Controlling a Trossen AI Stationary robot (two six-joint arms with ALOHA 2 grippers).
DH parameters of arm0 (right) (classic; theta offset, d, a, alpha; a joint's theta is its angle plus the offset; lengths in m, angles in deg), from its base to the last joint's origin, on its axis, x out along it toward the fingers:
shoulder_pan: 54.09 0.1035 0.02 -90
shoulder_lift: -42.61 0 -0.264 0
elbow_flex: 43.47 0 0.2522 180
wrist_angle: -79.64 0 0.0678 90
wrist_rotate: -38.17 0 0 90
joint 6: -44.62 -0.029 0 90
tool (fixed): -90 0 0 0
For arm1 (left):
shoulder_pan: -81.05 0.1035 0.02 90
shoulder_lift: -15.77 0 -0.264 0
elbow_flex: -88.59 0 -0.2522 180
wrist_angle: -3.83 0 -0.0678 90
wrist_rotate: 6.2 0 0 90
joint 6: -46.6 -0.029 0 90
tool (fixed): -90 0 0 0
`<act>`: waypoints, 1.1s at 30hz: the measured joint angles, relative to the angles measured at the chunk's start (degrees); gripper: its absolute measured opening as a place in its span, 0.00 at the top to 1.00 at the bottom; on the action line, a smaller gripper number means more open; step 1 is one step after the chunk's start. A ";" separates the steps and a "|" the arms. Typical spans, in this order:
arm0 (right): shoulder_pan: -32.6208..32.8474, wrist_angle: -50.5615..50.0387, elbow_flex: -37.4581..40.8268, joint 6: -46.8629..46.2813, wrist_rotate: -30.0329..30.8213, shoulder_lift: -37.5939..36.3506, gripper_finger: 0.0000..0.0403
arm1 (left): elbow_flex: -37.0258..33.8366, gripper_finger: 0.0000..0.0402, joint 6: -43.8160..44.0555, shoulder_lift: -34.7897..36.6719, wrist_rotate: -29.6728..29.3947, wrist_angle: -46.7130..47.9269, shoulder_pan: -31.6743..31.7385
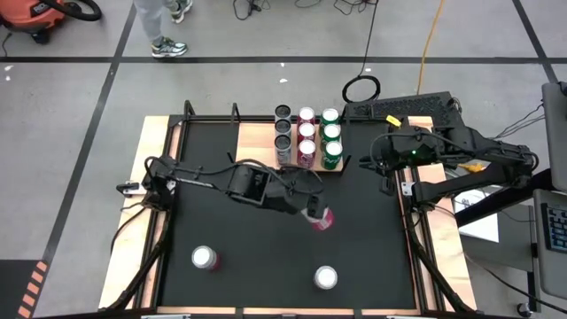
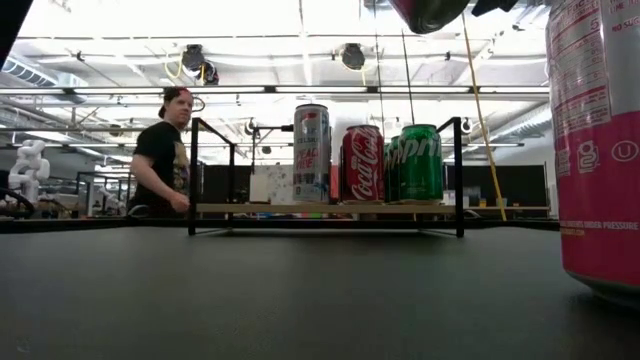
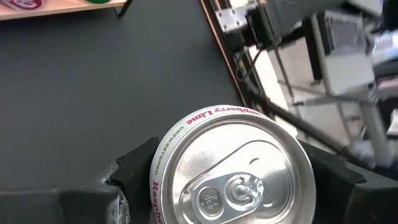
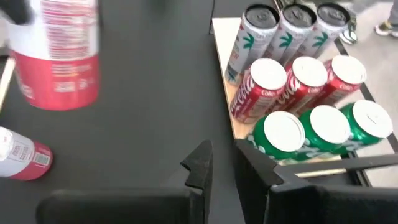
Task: Place canned beverage on shelf
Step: Put the middle pink soda can on the shelf
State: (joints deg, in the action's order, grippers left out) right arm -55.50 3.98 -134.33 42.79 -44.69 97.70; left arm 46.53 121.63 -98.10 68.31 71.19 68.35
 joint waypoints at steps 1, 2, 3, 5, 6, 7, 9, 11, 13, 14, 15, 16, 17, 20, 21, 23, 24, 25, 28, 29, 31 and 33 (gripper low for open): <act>0.00 0.49 0.28 0.20 -0.37 -0.42 0.89 | 0.00 0.28 1.19 0.11 -0.02 -0.11 0.30; 0.00 1.02 0.54 0.41 -1.28 -0.76 0.89 | 0.02 0.28 2.17 0.19 -0.08 -0.17 0.60; 0.00 1.66 0.76 0.62 -2.23 -1.07 0.89 | 0.00 0.28 3.02 0.25 -0.32 -0.53 0.91; 0.00 2.69 1.14 0.67 -2.97 -1.40 0.89 | 0.00 0.28 5.48 0.68 -1.51 -2.25 1.32; 0.00 3.00 1.25 0.58 -3.02 -1.40 0.89 | 0.00 0.28 6.82 1.11 -2.19 -2.64 1.46; 0.00 3.02 1.25 0.41 -3.16 -1.40 0.89 | 0.00 0.28 8.04 1.46 -3.10 -2.90 1.65; 0.00 3.25 1.29 0.62 -4.70 -1.36 0.89 | 0.02 0.28 9.88 2.35 -5.40 -4.68 1.88; 0.00 3.81 1.29 1.23 -5.93 -1.34 0.89 | 0.09 0.28 11.06 2.85 -7.60 -6.12 2.14; 0.00 4.32 1.29 1.55 -6.22 -1.30 0.88 | 0.09 0.28 11.67 3.30 -9.45 -7.06 2.22; 0.00 4.52 1.29 1.92 -7.20 -1.27 0.88 | 0.09 0.28 11.68 3.37 -10.09 -7.92 2.36; 0.00 5.11 1.29 2.39 -8.29 -1.27 0.87 | 0.09 0.28 11.74 3.49 -10.56 -8.74 2.43; 0.00 5.83 1.29 2.61 -8.90 -1.27 0.85 | 0.09 0.28 12.06 3.77 -10.99 -8.93 2.47; 0.00 6.42 1.29 2.66 -9.02 -1.27 0.83 | 0.09 0.28 12.59 3.92 -11.39 -8.73 2.51; 0.00 8.68 1.29 2.54 -11.78 -1.29 0.74 | 0.11 0.28 14.59 4.21 -12.55 -8.63 2.47; 0.00 9.06 1.29 2.54 -11.93 -1.29 0.71 | 0.11 0.28 14.92 4.21 -12.85 -8.38 2.47; 0.00 9.66 1.29 2.44 -11.93 -1.28 0.63 | 0.11 0.28 16.47 4.15 -12.96 -7.77 2.47; 0.00 9.80 1.29 2.41 -11.96 -1.27 0.59 | 0.11 0.28 17.53 4.12 -12.99 -7.69 2.50; 0.00 9.84 1.29 2.44 -11.93 -1.30 0.55 | 0.11 0.28 18.13 4.12 -13.00 -7.75 2.60; 0.00 9.84 1.29 2.01 -12.00 -1.31 0.44 | 0.11 0.28 19.17 4.12 -13.27 -8.18 3.02; 0.00 9.90 1.29 1.51 -12.37 -1.31 0.40 | 0.11 0.28 19.19 4.12 -13.29 -8.19 3.20; 0.00 10.58 1.29 -0.09 -13.39 -1.29 0.32 | 0.11 0.28 19.15 4.12 -13.32 -8.03 3.61; 0.00 11.32 1.29 -1.16 -13.41 -1.29 0.25 | 0.11 0.28 19.15 4.12 -13.47 -8.04 4.08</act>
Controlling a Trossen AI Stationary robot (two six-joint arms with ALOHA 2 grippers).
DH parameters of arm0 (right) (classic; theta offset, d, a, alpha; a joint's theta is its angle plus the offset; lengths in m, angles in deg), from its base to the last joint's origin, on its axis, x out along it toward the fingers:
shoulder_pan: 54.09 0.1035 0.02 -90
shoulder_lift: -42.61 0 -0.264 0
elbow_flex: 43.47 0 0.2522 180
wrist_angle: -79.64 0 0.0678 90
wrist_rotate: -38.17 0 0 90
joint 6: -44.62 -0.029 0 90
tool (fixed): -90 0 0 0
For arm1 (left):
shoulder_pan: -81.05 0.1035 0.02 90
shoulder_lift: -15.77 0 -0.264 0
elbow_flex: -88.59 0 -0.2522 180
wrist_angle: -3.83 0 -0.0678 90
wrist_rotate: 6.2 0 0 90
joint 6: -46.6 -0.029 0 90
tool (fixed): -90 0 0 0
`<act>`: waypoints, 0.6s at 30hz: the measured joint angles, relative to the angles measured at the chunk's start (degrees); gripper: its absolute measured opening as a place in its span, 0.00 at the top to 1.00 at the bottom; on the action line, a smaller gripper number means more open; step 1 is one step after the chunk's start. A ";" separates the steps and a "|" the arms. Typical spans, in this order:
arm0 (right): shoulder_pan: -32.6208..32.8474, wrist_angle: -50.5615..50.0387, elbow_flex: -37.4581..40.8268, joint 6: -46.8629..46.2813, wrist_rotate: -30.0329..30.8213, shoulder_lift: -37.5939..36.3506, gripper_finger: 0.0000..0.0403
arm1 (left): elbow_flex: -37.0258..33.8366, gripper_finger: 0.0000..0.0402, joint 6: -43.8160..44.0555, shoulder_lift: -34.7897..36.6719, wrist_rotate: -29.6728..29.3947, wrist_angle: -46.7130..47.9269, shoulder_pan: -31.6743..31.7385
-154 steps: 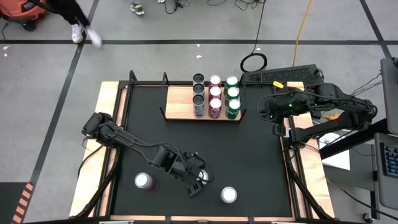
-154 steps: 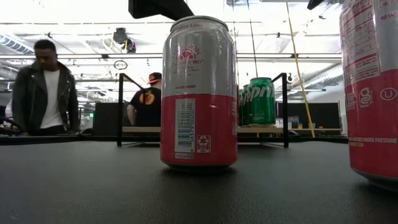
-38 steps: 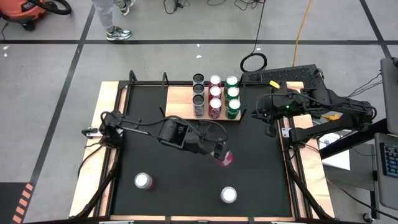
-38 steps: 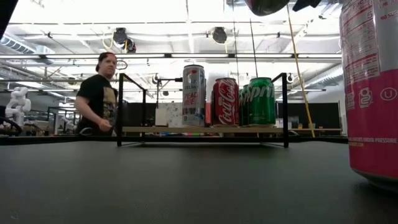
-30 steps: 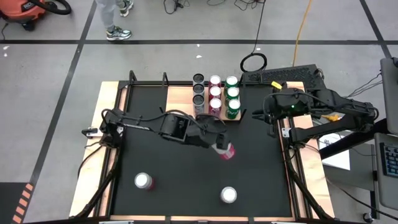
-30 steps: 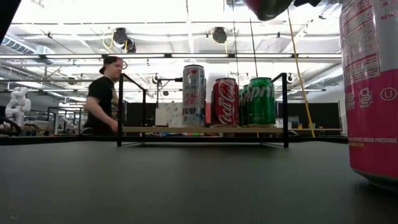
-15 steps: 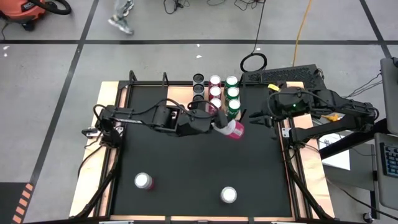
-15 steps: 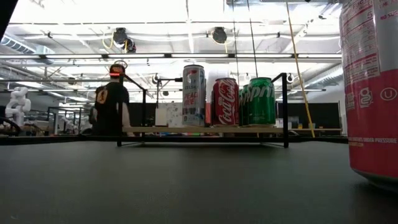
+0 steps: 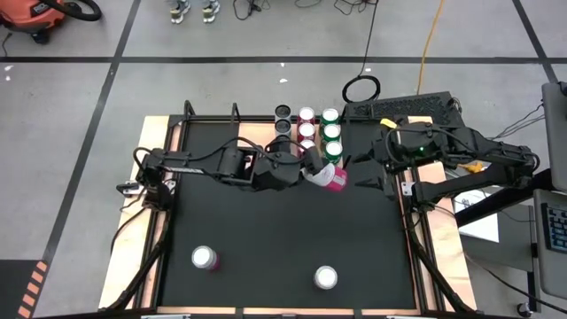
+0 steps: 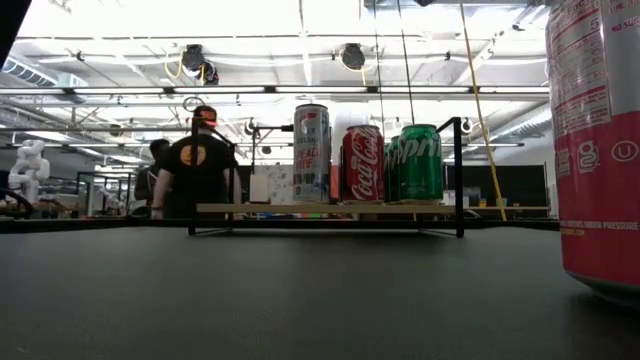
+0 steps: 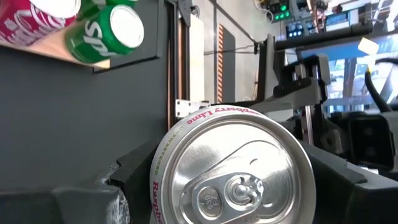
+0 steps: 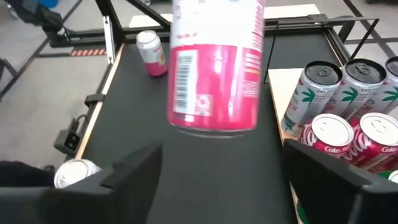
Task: Place canned beverage on shelf
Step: Put the middle pink soda can on the shelf
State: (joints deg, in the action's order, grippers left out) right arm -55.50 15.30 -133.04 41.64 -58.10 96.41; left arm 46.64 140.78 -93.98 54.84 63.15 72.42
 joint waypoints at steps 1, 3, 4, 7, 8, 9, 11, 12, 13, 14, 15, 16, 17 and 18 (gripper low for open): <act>0.01 0.33 0.00 -0.33 0.00 0.00 0.22 | 0.00 0.28 -0.03 0.00 -0.24 -0.02 0.24; 0.00 0.86 0.00 -0.64 0.16 0.00 0.17 | 0.00 0.28 -0.20 0.00 -0.68 -0.19 0.69; 0.00 1.40 0.00 -0.64 0.26 0.04 0.14 | 0.00 0.28 -0.22 0.00 -0.80 -0.32 0.93; 0.00 4.14 0.00 -0.55 0.17 0.81 0.09 | -0.02 0.28 -1.22 0.00 -1.61 -1.46 1.26; 0.00 5.08 0.00 -0.55 0.06 1.26 0.08 | -0.02 0.28 -1.68 0.00 -1.92 -2.07 1.37; 0.00 6.04 0.00 -0.53 -0.05 1.82 0.07 | -0.02 0.28 -1.80 0.00 -1.98 -2.44 1.50; 0.00 7.42 0.00 -0.48 -0.21 2.97 0.07 | -0.03 0.28 -2.46 0.00 -2.04 -2.54 1.58; 0.00 7.94 0.00 -0.38 -0.08 3.66 0.06 | -0.08 0.28 -3.02 0.00 -2.07 -2.73 1.58; 0.00 8.56 0.00 -0.14 0.41 4.32 0.06 | -0.11 0.28 -3.08 -0.02 -2.05 -2.93 1.60; 0.00 9.18 -0.01 0.30 1.40 4.94 0.06 | -0.11 0.28 -3.08 -0.04 -2.03 -3.29 1.60; 0.00 9.67 -0.02 0.95 2.34 5.61 0.06 | -0.11 0.28 -3.09 -0.04 -2.03 -3.59 1.60; 0.01 9.92 -0.02 1.64 3.14 6.22 0.06 | -0.11 0.28 -3.21 -0.04 -2.11 -3.67 1.62; 0.02 10.17 -0.02 2.35 3.27 6.73 0.06 | -0.11 0.28 -3.40 -0.04 -2.34 -3.63 1.63; 0.02 10.47 -0.02 3.14 3.38 7.06 0.07 | -0.11 0.28 -3.49 -0.04 -2.63 -3.61 1.63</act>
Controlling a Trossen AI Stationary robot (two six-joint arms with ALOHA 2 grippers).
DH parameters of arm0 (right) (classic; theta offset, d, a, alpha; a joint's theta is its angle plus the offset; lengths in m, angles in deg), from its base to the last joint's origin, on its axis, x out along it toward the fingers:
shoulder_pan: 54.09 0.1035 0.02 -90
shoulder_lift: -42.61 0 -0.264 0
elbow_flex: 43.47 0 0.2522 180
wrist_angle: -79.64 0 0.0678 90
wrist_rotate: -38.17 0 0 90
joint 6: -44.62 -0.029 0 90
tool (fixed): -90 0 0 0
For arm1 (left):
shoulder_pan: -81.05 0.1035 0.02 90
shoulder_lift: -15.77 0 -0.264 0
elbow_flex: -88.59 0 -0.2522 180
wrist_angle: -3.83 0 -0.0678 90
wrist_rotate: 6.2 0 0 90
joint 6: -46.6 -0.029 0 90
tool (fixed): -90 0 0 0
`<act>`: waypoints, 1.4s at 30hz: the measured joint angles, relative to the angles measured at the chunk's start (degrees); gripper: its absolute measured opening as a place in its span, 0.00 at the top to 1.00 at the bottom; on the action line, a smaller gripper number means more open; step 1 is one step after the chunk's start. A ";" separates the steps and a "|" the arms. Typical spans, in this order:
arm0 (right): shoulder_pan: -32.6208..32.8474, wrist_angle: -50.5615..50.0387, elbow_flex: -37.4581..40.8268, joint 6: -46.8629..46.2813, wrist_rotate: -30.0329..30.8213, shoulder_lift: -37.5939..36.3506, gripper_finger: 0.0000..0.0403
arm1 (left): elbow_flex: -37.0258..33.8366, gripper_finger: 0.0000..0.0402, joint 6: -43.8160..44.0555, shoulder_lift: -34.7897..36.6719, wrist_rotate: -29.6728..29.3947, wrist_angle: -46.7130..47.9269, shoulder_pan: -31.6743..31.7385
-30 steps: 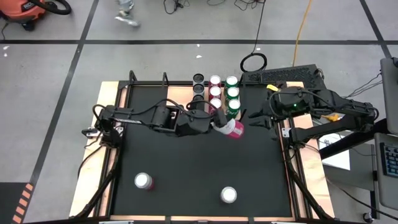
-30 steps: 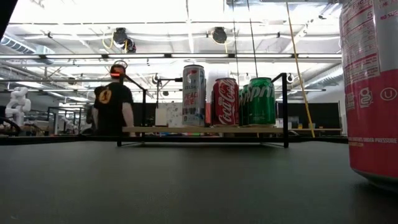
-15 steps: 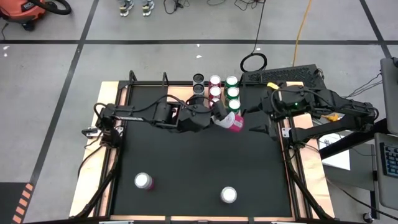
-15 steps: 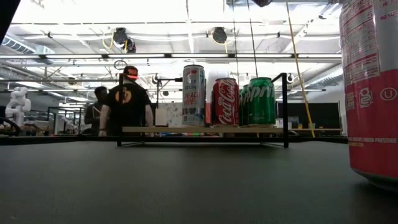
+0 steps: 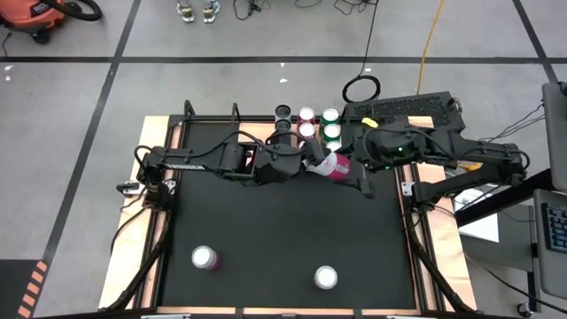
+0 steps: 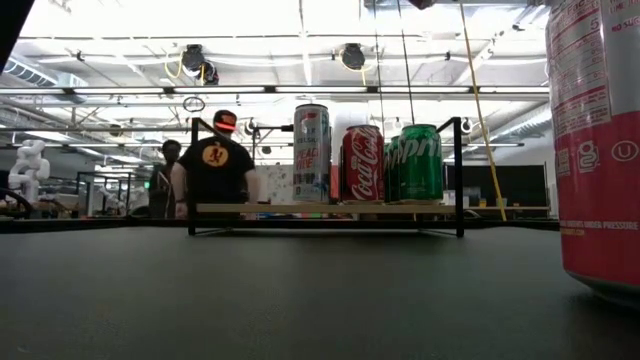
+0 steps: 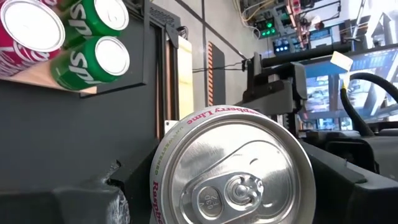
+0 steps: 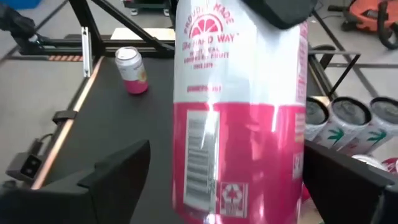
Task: Place canned beverage on shelf
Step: Put the middle pink soda can on the shelf
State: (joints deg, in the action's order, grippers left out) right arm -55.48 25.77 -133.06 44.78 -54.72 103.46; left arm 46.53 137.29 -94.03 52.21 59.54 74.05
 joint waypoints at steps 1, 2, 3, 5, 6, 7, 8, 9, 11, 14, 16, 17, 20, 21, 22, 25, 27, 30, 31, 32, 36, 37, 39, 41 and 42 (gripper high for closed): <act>-0.01 0.15 0.00 0.74 0.11 0.24 0.07 | 0.00 0.28 -0.02 0.00 -0.17 -0.04 0.00; -0.02 0.18 0.00 1.40 0.13 0.47 0.08 | 0.00 0.28 -0.07 0.00 -0.17 -0.01 0.00; 0.00 0.15 -0.01 1.95 0.20 0.77 0.08 | 0.00 0.28 -0.10 0.00 -0.18 0.06 0.00; 0.00 0.20 -0.02 2.21 0.20 1.12 0.10 | 0.00 0.28 -0.12 0.00 -0.18 0.14 -0.12; 0.00 0.20 -0.02 2.23 0.07 1.41 0.11 | 0.00 0.28 -0.12 0.00 -0.18 0.06 -0.15; 0.00 0.55 -0.02 2.25 0.06 1.57 0.12 | 0.00 0.28 -0.10 0.00 -0.16 0.09 -0.15; 0.00 0.90 -0.02 2.25 0.09 1.62 0.13 | 0.00 0.28 -0.12 0.00 -0.16 0.18 -0.15; -0.01 1.06 -0.02 2.25 0.07 1.67 0.14 | 0.00 0.28 -0.10 0.00 -0.16 0.20 -0.15; -0.02 1.98 -0.02 2.25 0.09 2.14 0.17 | 0.00 0.28 -0.10 0.00 -0.18 0.21 -0.15; -0.02 2.33 -0.02 2.26 0.11 2.90 0.22 | 0.00 0.28 -0.10 0.00 -0.11 0.78 -0.15; -0.02 2.19 -0.02 2.27 0.10 3.34 0.25 | 0.00 0.28 -0.10 0.00 -0.14 1.11 -0.18; -0.02 2.21 -0.04 2.26 0.13 3.52 0.27 | 0.00 0.28 -0.08 0.00 -0.14 1.24 -0.17; -0.02 2.17 -0.07 2.28 0.15 3.85 0.32 | 0.00 0.28 0.05 0.00 -0.15 1.33 -0.13; -0.02 2.19 -0.07 2.31 0.13 3.87 0.33 | 0.00 0.27 0.07 0.00 -0.14 1.34 -0.13; -0.02 2.19 -0.07 2.32 0.12 3.87 0.34 | 0.00 0.26 0.05 0.00 -0.13 1.32 -0.13; -0.02 2.17 -0.07 2.30 0.04 3.89 0.35 | 0.00 0.24 0.01 0.00 0.04 1.32 -0.13; -0.02 2.19 -0.07 2.30 -0.08 3.89 0.34 | 0.00 0.21 -0.05 0.00 0.06 1.28 -0.13; -0.02 2.16 -0.07 2.08 -0.21 3.72 0.34 | 0.00 0.15 -1.51 0.00 0.07 0.74 -0.15; -0.02 2.19 -0.07 2.06 -0.26 3.66 0.34 | 0.00 0.13 -1.91 0.00 0.09 0.54 -0.15; -0.02 2.19 -0.07 2.06 -0.22 3.63 0.35 | 0.00 0.11 -2.74 0.00 0.15 0.42 -0.15; -0.02 2.10 -0.07 0.62 -0.24 3.31 0.34 | 0.00 0.05 -6.68 0.00 0.53 0.08 -0.15; -0.02 2.10 -0.07 0.01 -0.33 3.26 0.34 | 0.00 0.04 -7.62 0.00 0.74 0.03 -0.15; -0.02 1.74 -0.07 -1.26 -0.46 3.01 0.34 | 0.00 0.03 -9.68 0.00 1.09 0.07 -0.01; -0.02 1.25 -0.02 -2.13 -1.45 2.89 0.35 | 0.00 0.02 -11.46 0.00 1.07 0.12 0.14; -0.02 1.12 -0.01 -2.67 -2.10 2.87 0.35 | 0.02 0.02 -12.26 0.00 1.05 0.15 0.23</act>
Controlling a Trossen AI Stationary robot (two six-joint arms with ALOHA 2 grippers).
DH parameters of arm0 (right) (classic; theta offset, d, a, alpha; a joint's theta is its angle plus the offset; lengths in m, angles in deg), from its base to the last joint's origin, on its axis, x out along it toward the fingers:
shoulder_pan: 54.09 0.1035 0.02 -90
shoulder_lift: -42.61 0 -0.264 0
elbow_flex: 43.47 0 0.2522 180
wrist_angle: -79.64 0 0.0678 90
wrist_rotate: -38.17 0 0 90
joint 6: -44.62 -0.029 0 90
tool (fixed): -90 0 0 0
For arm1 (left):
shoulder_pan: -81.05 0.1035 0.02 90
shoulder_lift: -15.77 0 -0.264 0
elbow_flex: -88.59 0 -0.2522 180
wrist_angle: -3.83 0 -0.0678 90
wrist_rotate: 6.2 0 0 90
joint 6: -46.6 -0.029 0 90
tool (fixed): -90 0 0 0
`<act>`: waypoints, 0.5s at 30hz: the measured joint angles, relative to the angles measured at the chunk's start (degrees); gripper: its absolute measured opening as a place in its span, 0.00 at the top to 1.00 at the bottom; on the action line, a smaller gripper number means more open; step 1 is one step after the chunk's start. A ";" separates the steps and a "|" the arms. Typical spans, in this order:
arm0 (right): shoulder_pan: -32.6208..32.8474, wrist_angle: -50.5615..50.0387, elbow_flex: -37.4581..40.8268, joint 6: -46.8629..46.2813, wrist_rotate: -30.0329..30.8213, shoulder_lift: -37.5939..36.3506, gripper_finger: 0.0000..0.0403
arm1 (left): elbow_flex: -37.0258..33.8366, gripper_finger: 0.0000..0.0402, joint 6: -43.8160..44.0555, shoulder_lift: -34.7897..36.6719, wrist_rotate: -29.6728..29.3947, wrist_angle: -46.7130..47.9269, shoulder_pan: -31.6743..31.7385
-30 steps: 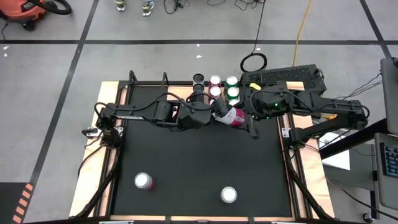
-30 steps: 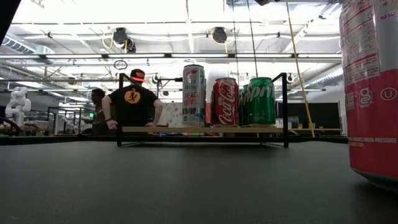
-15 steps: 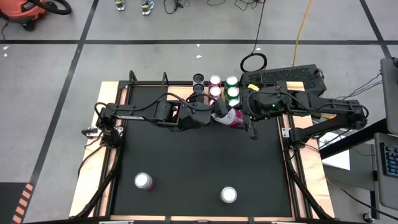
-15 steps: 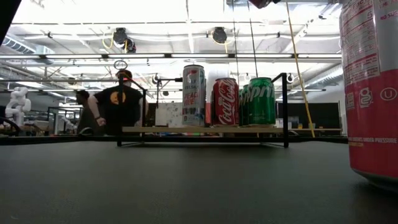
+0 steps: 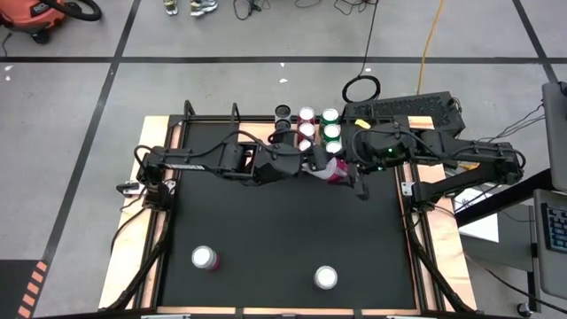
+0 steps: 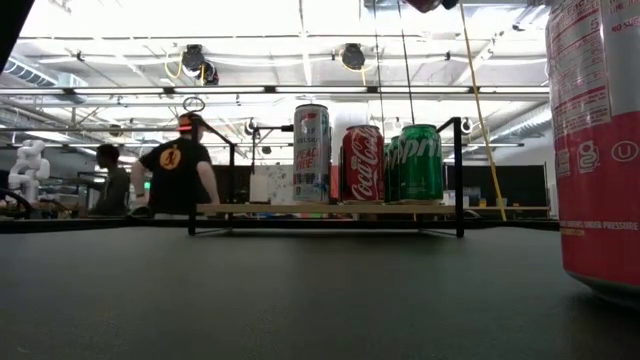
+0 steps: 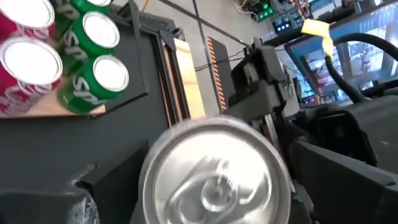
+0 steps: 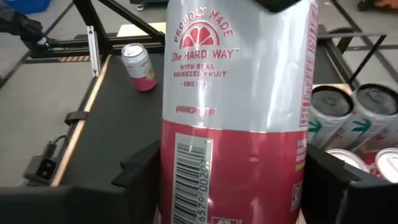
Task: Place canned beverage on shelf
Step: Put the middle pink soda can on the shelf
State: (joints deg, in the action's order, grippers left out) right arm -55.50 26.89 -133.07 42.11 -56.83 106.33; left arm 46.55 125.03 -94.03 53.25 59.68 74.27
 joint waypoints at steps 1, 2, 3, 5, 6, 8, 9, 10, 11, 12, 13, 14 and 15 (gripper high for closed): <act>0.00 0.00 0.01 -0.65 -0.22 -0.06 0.35 | 0.04 0.02 -0.94 0.00 -0.02 0.08 0.09; 0.02 -0.04 0.03 -1.13 -0.34 -0.13 0.35 | 0.08 0.02 -1.46 0.02 -0.30 0.15 0.29; 0.03 -0.25 0.04 -1.56 -0.88 -0.13 0.35 | 0.09 0.02 -1.96 0.13 -0.67 0.22 0.44; 0.04 -0.26 0.05 -2.58 -1.65 -0.17 0.35 | 0.09 0.02 -2.78 0.56 -1.24 0.48 0.81; 0.04 -0.26 0.05 -3.18 -1.68 -0.20 0.35 | 0.09 0.02 -3.07 0.80 -1.25 0.52 1.08; 0.03 -0.43 0.05 -4.23 -1.88 -0.22 0.35 | 0.09 0.02 -5.28 1.64 -1.19 0.60 1.62; -0.01 -0.43 0.05 -4.82 -2.64 -0.22 0.35 | 0.09 0.02 -6.72 2.16 -1.05 0.75 1.91; -0.02 -0.31 0.05 -5.55 -3.01 -0.22 0.35 | 0.09 0.02 -8.33 2.55 -0.81 0.72 2.22; -0.09 -0.21 0.05 -6.27 -3.45 -0.22 0.35 | 0.09 0.02 -9.90 3.14 -0.29 0.71 2.64; -0.14 -0.11 0.05 -6.92 -4.16 -0.24 0.35 | 0.09 0.02 -11.58 3.90 0.59 1.05 3.07; -0.25 0.01 0.05 -7.61 -4.73 -0.24 0.35 | 0.09 0.02 -13.14 4.59 1.60 1.31 3.56; -0.44 0.19 0.05 -8.36 -5.55 -0.26 0.34 | 0.09 0.02 -14.65 5.24 2.84 1.30 3.96; -0.54 0.42 0.05 -8.98 -5.87 -0.26 0.34 | 0.09 0.02 -16.40 5.99 4.28 1.35 4.41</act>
State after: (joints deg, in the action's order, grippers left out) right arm -56.03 27.32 -133.02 33.13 -62.70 106.07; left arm 46.64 108.63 -88.04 57.53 61.03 78.69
